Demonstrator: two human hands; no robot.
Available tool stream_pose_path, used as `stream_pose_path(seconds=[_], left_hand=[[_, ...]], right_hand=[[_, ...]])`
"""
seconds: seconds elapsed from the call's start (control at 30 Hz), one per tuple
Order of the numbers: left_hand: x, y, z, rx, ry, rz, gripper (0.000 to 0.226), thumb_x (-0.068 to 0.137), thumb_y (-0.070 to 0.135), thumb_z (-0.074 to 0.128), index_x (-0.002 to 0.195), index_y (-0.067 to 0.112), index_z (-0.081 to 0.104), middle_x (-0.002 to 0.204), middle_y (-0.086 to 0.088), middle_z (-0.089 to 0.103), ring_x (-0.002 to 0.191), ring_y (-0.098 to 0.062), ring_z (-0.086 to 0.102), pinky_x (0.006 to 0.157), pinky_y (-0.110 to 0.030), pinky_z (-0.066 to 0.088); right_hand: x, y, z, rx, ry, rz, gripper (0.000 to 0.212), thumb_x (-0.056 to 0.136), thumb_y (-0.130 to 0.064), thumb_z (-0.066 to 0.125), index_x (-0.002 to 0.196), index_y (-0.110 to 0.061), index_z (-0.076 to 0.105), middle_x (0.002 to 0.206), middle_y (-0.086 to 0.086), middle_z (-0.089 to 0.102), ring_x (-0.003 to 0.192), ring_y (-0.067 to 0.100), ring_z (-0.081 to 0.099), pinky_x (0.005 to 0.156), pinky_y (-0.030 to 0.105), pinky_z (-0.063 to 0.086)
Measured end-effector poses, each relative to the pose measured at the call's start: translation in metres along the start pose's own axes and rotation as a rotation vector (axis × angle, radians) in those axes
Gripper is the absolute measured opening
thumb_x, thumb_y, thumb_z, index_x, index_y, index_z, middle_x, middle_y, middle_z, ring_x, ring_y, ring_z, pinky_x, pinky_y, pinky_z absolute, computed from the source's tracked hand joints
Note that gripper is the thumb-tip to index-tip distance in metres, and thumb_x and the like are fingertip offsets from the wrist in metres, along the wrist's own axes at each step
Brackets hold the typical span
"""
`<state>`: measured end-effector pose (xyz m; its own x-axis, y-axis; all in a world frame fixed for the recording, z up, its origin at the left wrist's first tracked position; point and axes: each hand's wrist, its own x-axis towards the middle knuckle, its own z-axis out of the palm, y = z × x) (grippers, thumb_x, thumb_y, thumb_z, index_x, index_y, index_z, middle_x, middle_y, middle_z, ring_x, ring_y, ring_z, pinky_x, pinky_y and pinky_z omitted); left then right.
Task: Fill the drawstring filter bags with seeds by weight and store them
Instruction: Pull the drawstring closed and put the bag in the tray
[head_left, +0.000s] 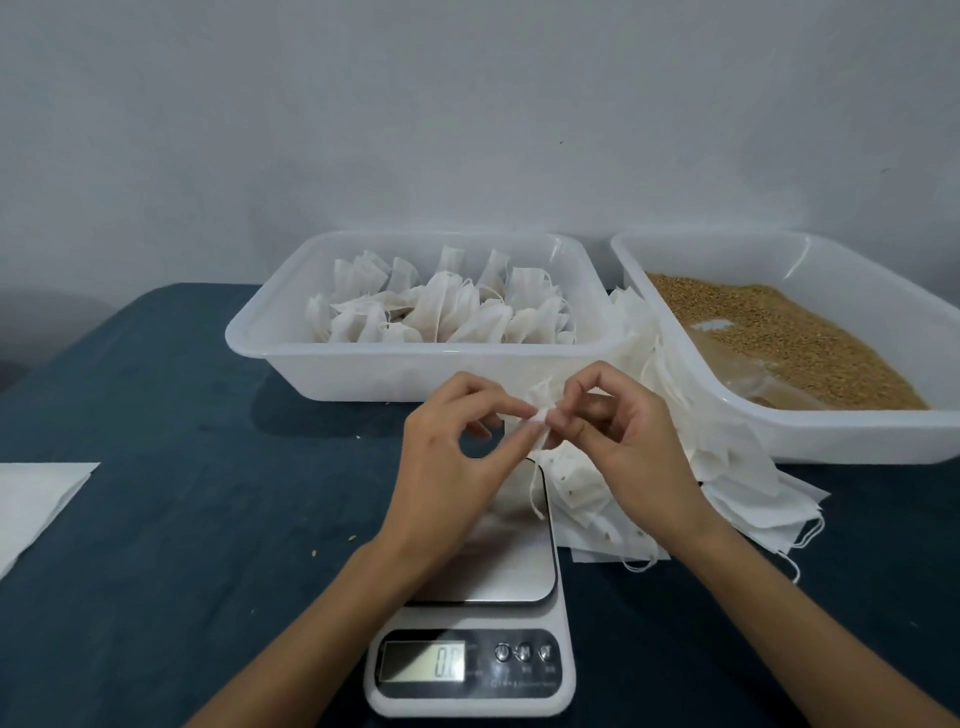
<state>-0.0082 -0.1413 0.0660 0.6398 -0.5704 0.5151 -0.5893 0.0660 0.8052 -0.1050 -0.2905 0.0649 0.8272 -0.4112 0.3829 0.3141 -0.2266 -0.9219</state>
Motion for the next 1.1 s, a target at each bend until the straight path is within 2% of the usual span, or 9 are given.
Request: stream_pose_path(seconds=[0.23, 0.37, 0.5, 0.57, 0.67, 0.77, 0.9, 1.0, 1.1], left_hand=[[0.002, -0.001, -0.002, -0.150, 0.078, -0.064, 0.010, 0.094, 0.004, 0.074, 0.087, 0.011, 0.072, 0.085, 0.002, 0.068, 0.080, -0.018, 0.066, 0.076, -0.033, 0.056], [0.000, -0.002, 0.001, -0.150, -0.002, 0.007, 0.008, 0.093, 0.001, 0.074, 0.090, 0.009, 0.076, 0.089, 0.001, 0.070, 0.086, -0.022, 0.067, 0.078, -0.036, 0.056], [-0.003, -0.004, 0.004, -0.086, -0.040, 0.039, 0.017, 0.096, 0.002, 0.070, 0.105, 0.013, 0.077, 0.104, 0.004, 0.072, 0.096, -0.023, 0.069, 0.081, -0.050, 0.056], [-0.001, -0.004, 0.002, -0.115, 0.066, -0.016, 0.023, 0.096, 0.011, 0.071, 0.118, 0.017, 0.070, 0.116, 0.007, 0.069, 0.107, -0.020, 0.066, 0.088, -0.045, 0.058], [0.004, -0.003, -0.004, -0.245, 0.122, -0.220, 0.052, 0.088, 0.033, 0.080, 0.135, 0.028, 0.056, 0.130, 0.011, 0.065, 0.120, -0.008, 0.063, 0.094, -0.026, 0.057], [0.008, -0.006, -0.008, -0.467, 0.016, -0.372, 0.040, 0.089, 0.020, 0.079, 0.127, 0.013, 0.067, 0.116, -0.003, 0.077, 0.108, -0.020, 0.074, 0.088, -0.030, 0.060], [0.005, -0.007, -0.004, -0.437, 0.054, -0.348, 0.017, 0.092, 0.003, 0.075, 0.109, 0.005, 0.076, 0.103, -0.008, 0.080, 0.099, -0.025, 0.077, 0.086, -0.032, 0.061], [0.006, -0.009, -0.003, -0.422, 0.104, -0.363, 0.009, 0.094, 0.003, 0.072, 0.101, -0.001, 0.075, 0.096, -0.020, 0.076, 0.087, -0.021, 0.071, 0.081, -0.034, 0.058], [0.008, -0.011, -0.003, -0.418, 0.152, -0.355, 0.012, 0.095, 0.008, 0.072, 0.096, -0.004, 0.073, 0.097, -0.029, 0.071, 0.083, -0.021, 0.065, 0.080, -0.037, 0.056]], right_hand=[[-0.004, 0.005, 0.004, -0.318, 0.077, -0.102, 0.020, 0.095, -0.007, 0.067, 0.102, -0.023, 0.077, 0.089, -0.010, 0.076, 0.081, 0.013, 0.073, 0.080, 0.025, 0.057], [-0.003, -0.002, 0.005, -0.125, 0.002, -0.005, 0.017, 0.099, -0.031, 0.061, 0.093, -0.026, 0.077, 0.082, -0.004, 0.074, 0.081, 0.012, 0.069, 0.077, 0.023, 0.053], [0.000, -0.002, 0.002, -0.027, -0.004, 0.002, 0.017, 0.094, -0.021, 0.067, 0.103, -0.009, 0.076, 0.094, 0.009, 0.076, 0.092, 0.019, 0.071, 0.082, 0.026, 0.056], [0.002, -0.001, -0.002, 0.006, 0.057, 0.036, 0.018, 0.093, -0.019, 0.068, 0.101, -0.006, 0.076, 0.094, 0.012, 0.075, 0.089, 0.020, 0.069, 0.082, 0.027, 0.056], [0.004, -0.001, -0.008, 0.156, 0.046, 0.114, 0.021, 0.093, -0.022, 0.067, 0.103, -0.004, 0.075, 0.099, 0.014, 0.075, 0.093, 0.024, 0.070, 0.086, 0.030, 0.057], [0.004, 0.000, -0.008, 0.180, 0.055, 0.118, 0.022, 0.090, -0.023, 0.071, 0.103, -0.005, 0.076, 0.108, 0.013, 0.073, 0.103, 0.027, 0.070, 0.092, 0.034, 0.057], [0.004, 0.004, -0.007, -0.119, 0.281, 0.007, 0.003, 0.086, -0.016, 0.077, 0.089, -0.015, 0.078, 0.099, 0.003, 0.067, 0.080, 0.019, 0.063, 0.074, 0.025, 0.055], [0.003, 0.002, -0.010, -0.104, 0.278, -0.048, 0.004, 0.093, -0.017, 0.072, 0.089, -0.016, 0.074, 0.074, -0.003, 0.064, 0.059, 0.011, 0.053, 0.057, 0.024, 0.047], [0.001, -0.001, -0.007, -0.070, 0.230, -0.058, 0.008, 0.097, -0.020, 0.067, 0.091, -0.017, 0.071, 0.076, 0.003, 0.067, 0.045, 0.018, 0.050, 0.045, 0.029, 0.044]])
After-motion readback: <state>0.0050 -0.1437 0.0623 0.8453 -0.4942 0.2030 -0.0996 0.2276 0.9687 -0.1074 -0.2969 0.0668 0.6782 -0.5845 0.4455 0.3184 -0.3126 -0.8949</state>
